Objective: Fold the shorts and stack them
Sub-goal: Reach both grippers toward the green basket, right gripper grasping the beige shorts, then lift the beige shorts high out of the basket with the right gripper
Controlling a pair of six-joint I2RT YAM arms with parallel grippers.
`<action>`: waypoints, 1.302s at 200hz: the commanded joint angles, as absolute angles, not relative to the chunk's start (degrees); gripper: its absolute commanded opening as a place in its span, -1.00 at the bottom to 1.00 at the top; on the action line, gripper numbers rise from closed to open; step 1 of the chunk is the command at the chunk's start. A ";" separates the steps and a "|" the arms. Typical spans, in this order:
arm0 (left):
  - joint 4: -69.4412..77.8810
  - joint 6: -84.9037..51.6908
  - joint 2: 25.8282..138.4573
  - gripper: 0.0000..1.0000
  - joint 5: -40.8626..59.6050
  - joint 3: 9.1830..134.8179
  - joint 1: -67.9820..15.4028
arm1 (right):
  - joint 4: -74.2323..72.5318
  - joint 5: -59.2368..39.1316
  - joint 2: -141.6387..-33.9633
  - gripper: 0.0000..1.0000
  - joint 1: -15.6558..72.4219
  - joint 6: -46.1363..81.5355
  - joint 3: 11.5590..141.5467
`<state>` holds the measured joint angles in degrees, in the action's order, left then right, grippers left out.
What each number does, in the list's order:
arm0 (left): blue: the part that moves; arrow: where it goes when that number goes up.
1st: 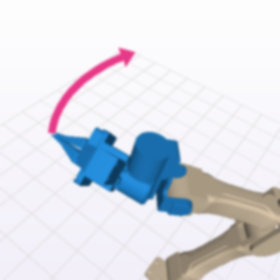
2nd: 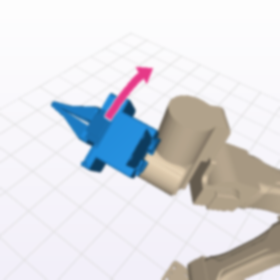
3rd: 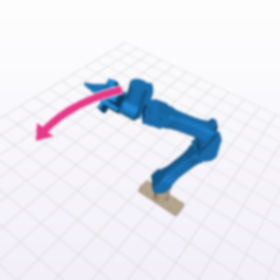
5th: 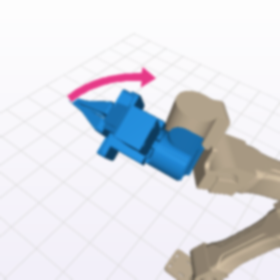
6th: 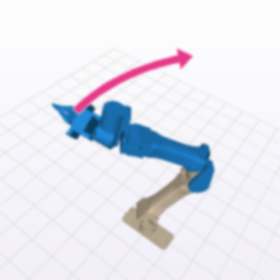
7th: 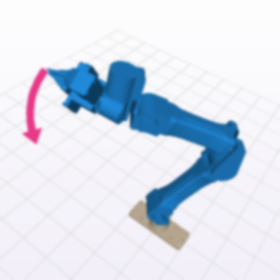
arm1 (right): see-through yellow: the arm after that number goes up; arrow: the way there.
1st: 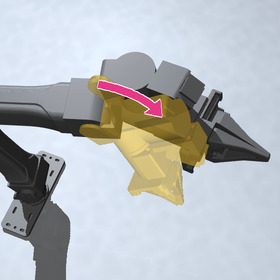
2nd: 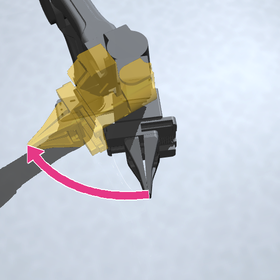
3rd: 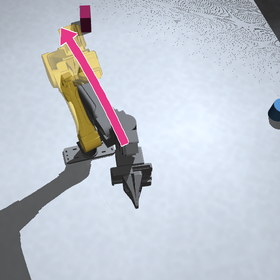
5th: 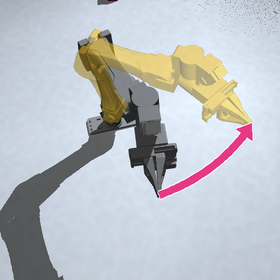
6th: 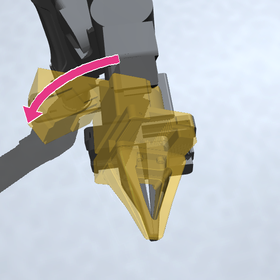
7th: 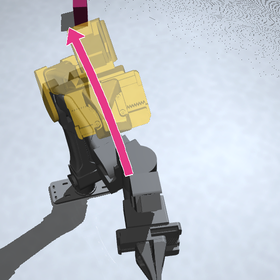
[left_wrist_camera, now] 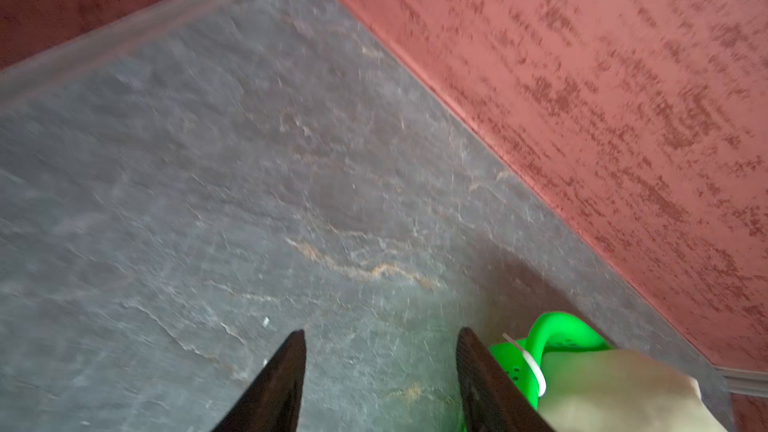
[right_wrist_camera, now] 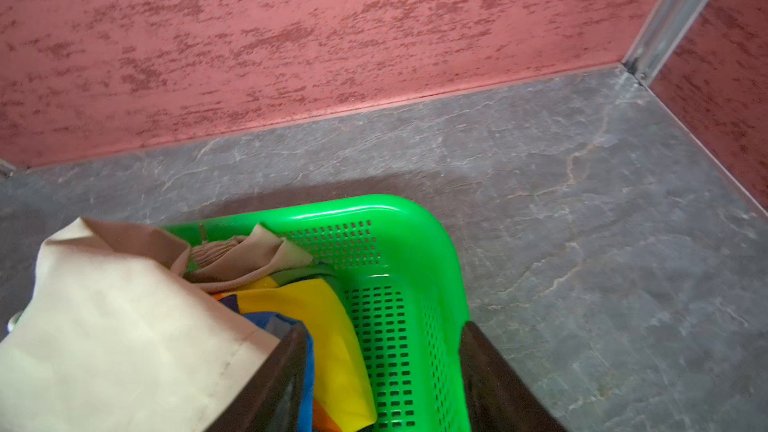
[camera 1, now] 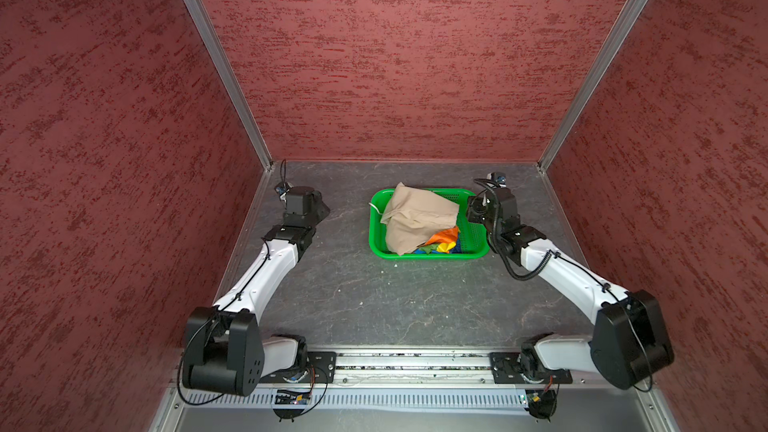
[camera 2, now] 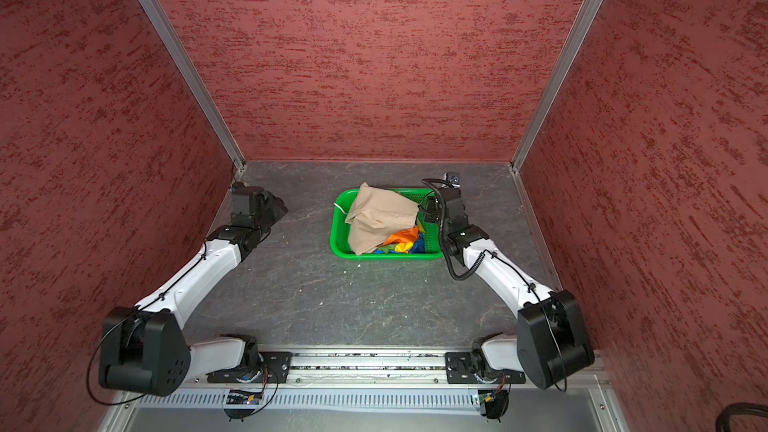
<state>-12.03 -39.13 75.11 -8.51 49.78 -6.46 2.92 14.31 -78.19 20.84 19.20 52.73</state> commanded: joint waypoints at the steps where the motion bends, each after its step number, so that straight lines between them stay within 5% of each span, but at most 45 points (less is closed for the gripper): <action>1: -11.03 -41.09 77.59 0.27 -0.09 49.16 -7.80 | 4.39 8.29 -80.24 0.35 21.43 22.38 56.65; 23: -9.53 -42.51 79.38 0.14 1.11 48.37 -9.84 | 3.94 3.30 -82.59 0.34 21.71 24.02 58.42; 105: -5.28 -46.63 89.06 0.20 4.92 50.39 -21.76 | 0.70 -11.50 -94.35 0.37 23.29 29.17 62.87; 117: -5.25 -46.87 90.72 0.14 5.14 51.23 -23.05 | -0.27 -13.29 -94.66 0.15 23.38 29.71 63.06; 128: -4.97 -47.42 92.06 0.10 5.67 51.94 -23.88 | -1.25 -13.91 -94.15 -0.45 23.38 30.31 62.86; 145: -4.05 -48.15 93.62 -0.03 7.08 52.76 -24.89 | -0.63 -11.93 -92.62 -1.00 23.40 30.05 63.55; 260: -2.59 -48.75 104.76 -0.08 12.33 65.11 -31.17 | 22.16 7.07 -85.94 -1.00 23.35 16.00 107.61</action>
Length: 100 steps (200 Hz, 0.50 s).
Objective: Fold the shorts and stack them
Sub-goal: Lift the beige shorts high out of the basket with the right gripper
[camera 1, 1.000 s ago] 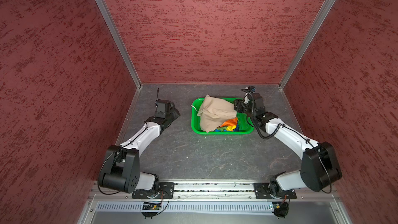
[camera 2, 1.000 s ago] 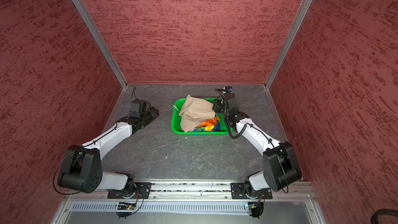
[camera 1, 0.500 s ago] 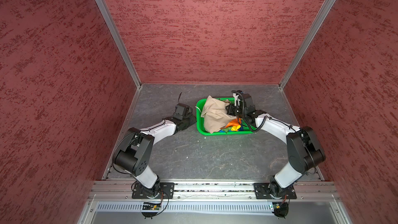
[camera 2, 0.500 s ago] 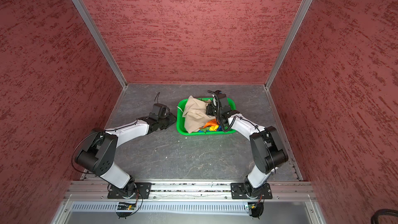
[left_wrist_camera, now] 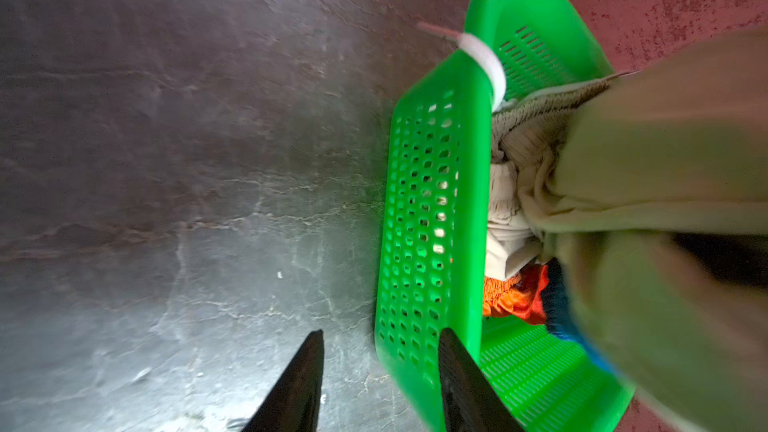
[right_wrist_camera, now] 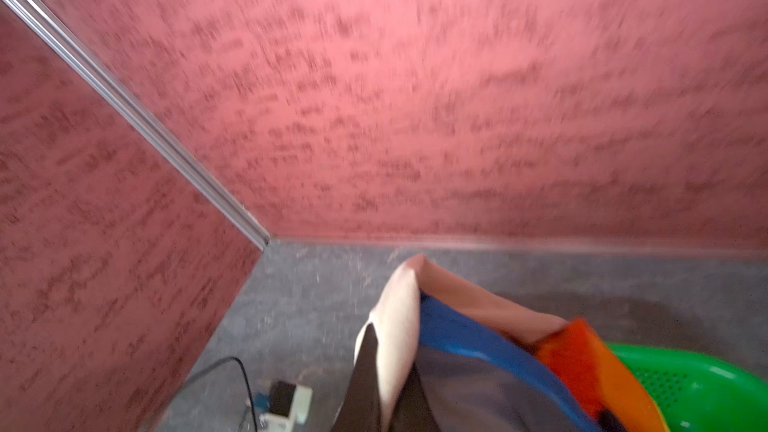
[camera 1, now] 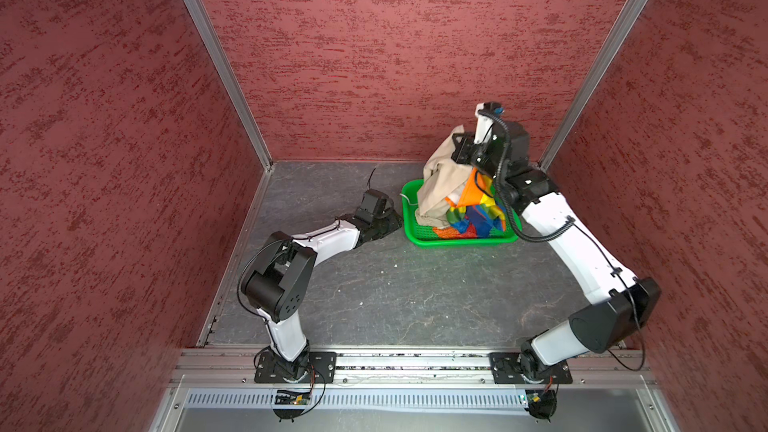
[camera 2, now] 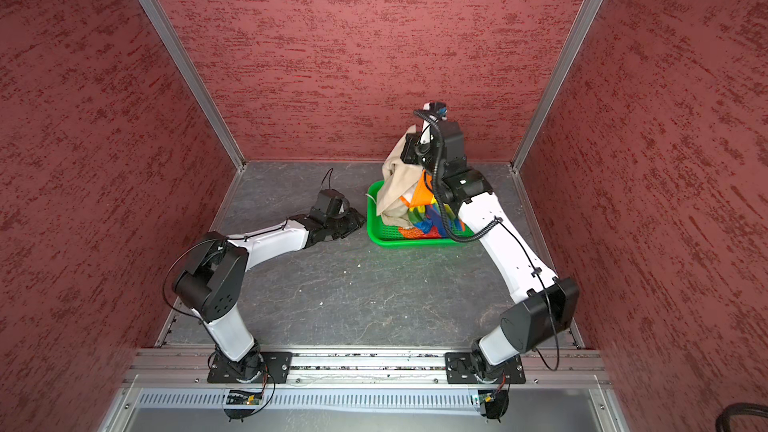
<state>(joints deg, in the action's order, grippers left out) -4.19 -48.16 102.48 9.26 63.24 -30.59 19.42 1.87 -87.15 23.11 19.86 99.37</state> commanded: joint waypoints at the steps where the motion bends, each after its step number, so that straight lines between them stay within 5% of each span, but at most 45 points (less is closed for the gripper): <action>1: -2.57 -48.72 104.85 -0.08 12.40 65.16 -31.18 | 22.29 7.18 -85.99 -1.00 23.37 15.87 107.99; 40: -2.55 -48.06 104.99 -0.03 12.76 65.35 -31.07 | 24.13 10.28 -86.43 -1.00 23.33 15.60 109.50; 100: -2.11 -48.24 103.97 -0.02 13.11 63.91 -30.85 | 14.00 16.45 -82.81 -1.00 20.44 16.64 84.44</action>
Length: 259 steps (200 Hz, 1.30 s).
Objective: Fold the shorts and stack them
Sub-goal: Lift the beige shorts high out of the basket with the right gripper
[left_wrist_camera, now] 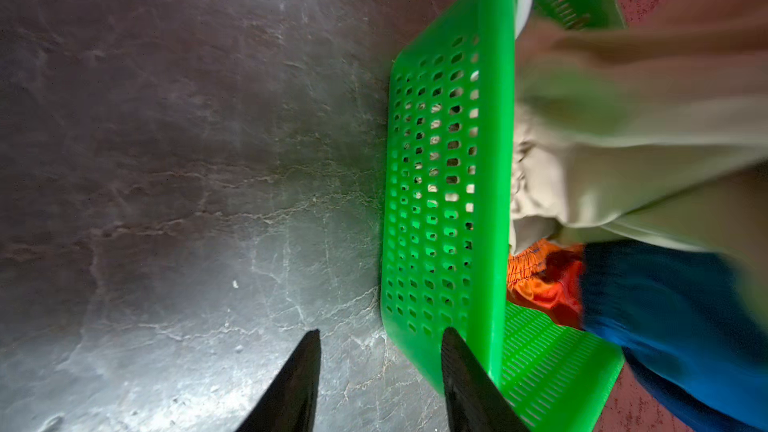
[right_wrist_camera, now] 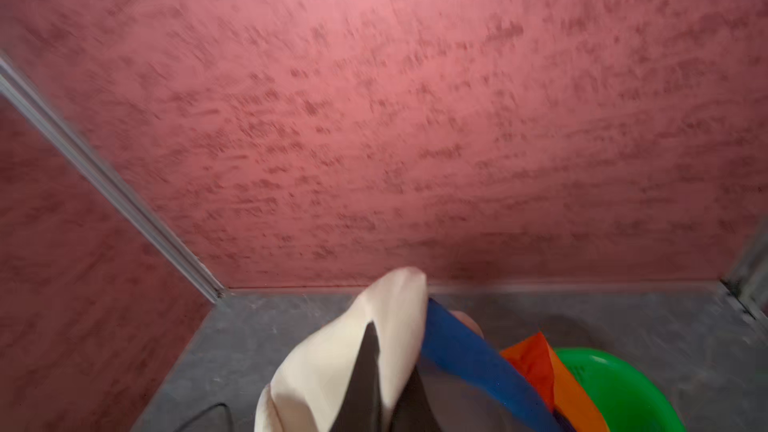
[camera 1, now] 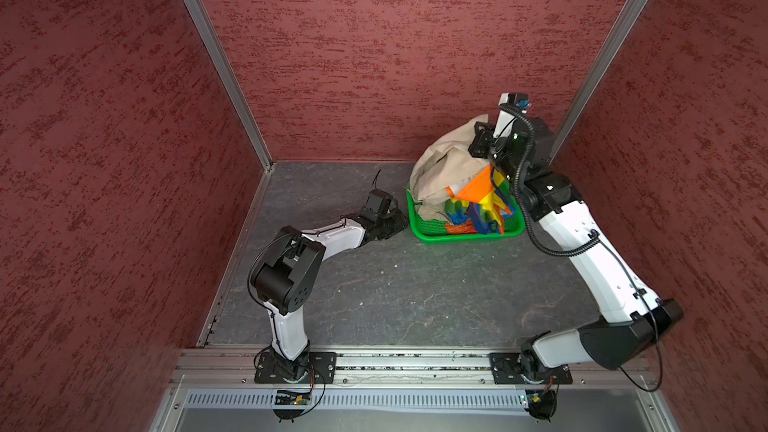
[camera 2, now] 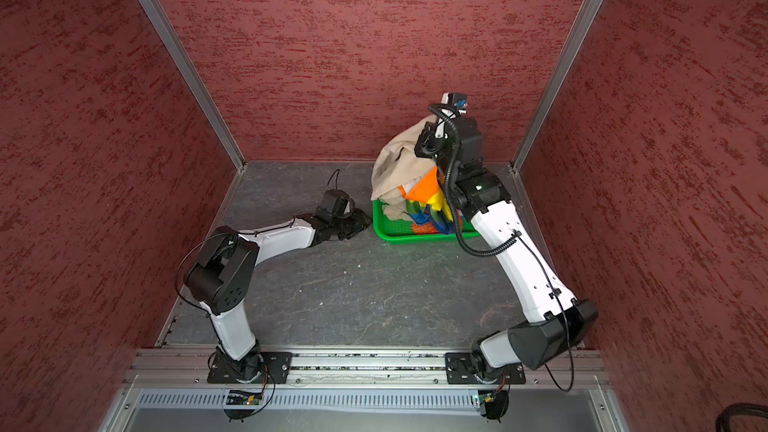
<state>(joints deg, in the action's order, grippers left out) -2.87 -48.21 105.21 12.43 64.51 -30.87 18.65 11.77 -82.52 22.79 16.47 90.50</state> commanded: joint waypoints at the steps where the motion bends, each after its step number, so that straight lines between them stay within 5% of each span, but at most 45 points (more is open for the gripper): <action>1: -2.11 -48.20 103.93 -0.02 13.11 63.95 -30.85 | 13.99 16.40 -82.89 -1.00 20.24 16.71 84.28; 35: -2.52 -48.36 105.10 0.00 12.96 64.98 -30.76 | 15.55 9.49 -91.70 -1.00 10.58 19.10 82.38; 92: -2.54 -48.93 106.64 0.02 14.52 65.52 -30.85 | 13.30 11.42 -99.50 -1.00 4.83 19.41 72.60; 113: -3.25 -48.26 106.15 0.04 14.26 65.92 -30.85 | 14.76 11.22 -98.02 -0.04 4.76 18.84 73.42; 119: -3.35 -48.12 106.00 0.04 14.08 65.88 -30.81 | 15.43 10.84 -97.05 0.10 4.82 18.73 74.13; 177: -2.10 -48.77 107.29 0.06 15.24 65.87 -31.05 | 25.72 16.97 -86.36 0.63 10.85 14.75 85.34; 187: -2.20 -48.63 107.64 0.07 15.34 66.17 -30.94 | 27.69 20.11 -86.86 0.95 13.62 12.76 87.95; 259: -2.86 -48.27 109.58 0.14 17.10 68.03 -31.11 | 34.19 15.74 -106.00 0.97 23.82 -0.58 106.46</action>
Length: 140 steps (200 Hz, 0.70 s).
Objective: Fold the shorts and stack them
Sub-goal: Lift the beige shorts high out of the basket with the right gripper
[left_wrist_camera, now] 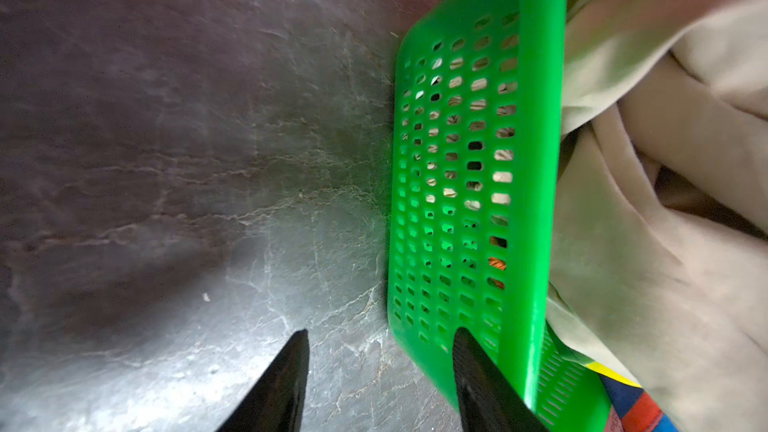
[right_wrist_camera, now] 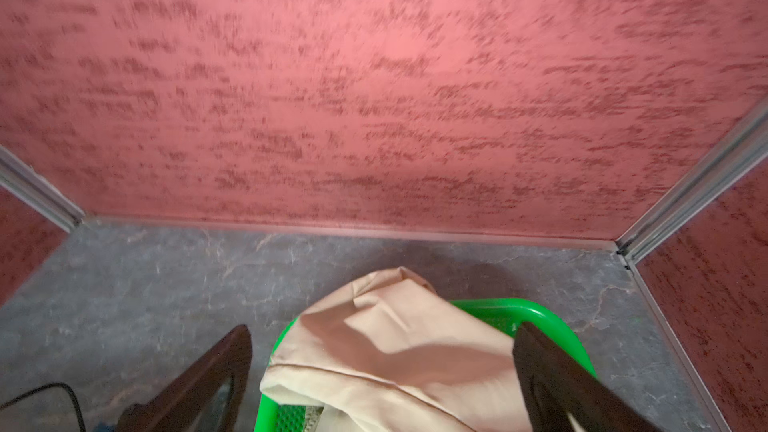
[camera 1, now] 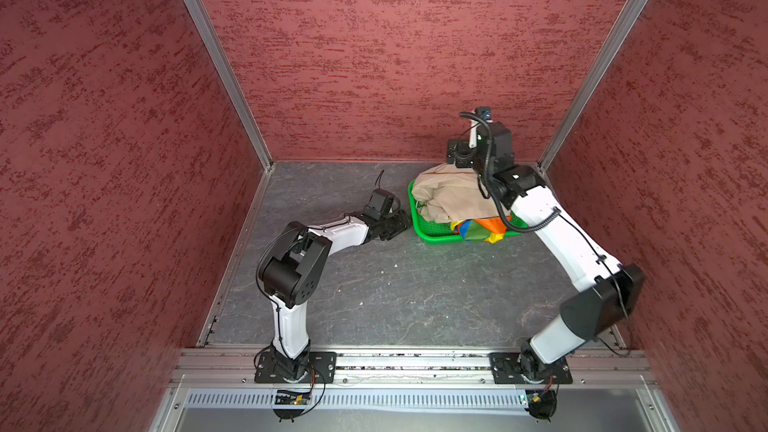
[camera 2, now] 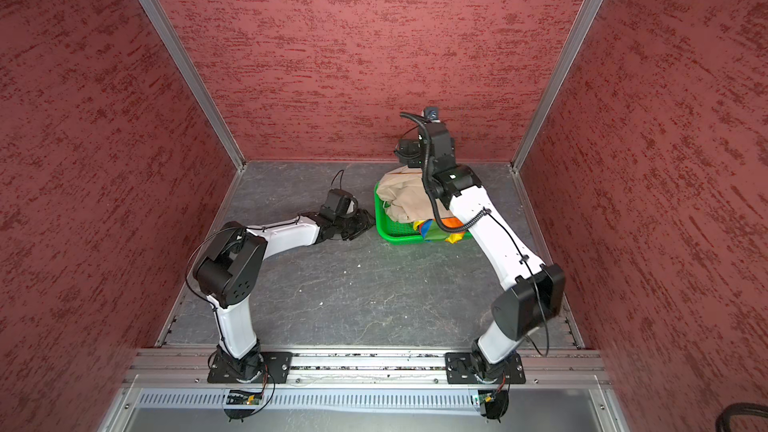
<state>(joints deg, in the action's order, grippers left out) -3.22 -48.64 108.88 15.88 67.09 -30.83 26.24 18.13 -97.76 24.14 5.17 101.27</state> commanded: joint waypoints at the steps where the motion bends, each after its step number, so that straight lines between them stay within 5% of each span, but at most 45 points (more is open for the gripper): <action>1: -2.84 -48.31 109.63 0.14 17.12 67.99 -31.16 | 34.23 15.60 -106.26 0.97 23.82 -0.82 106.58; 63: -3.05 -48.55 111.34 0.22 18.87 69.30 -31.11 | 38.29 16.26 -115.15 0.93 23.03 -4.00 108.65; 72: -3.10 -48.52 111.11 0.22 19.10 69.31 -31.20 | 38.88 14.81 -115.63 0.59 22.84 -3.31 108.72; 90: -3.35 -48.04 110.53 0.23 19.49 69.34 -31.61 | 38.78 13.34 -115.97 -0.45 22.68 -1.47 109.53; 106: -3.48 -47.94 110.13 0.23 19.51 69.35 -32.14 | 39.79 13.08 -115.77 -0.97 22.63 -0.34 112.50; 140: -3.95 -48.00 110.69 0.23 19.69 71.31 -33.51 | 41.29 15.60 -111.56 -1.00 22.67 0.64 120.41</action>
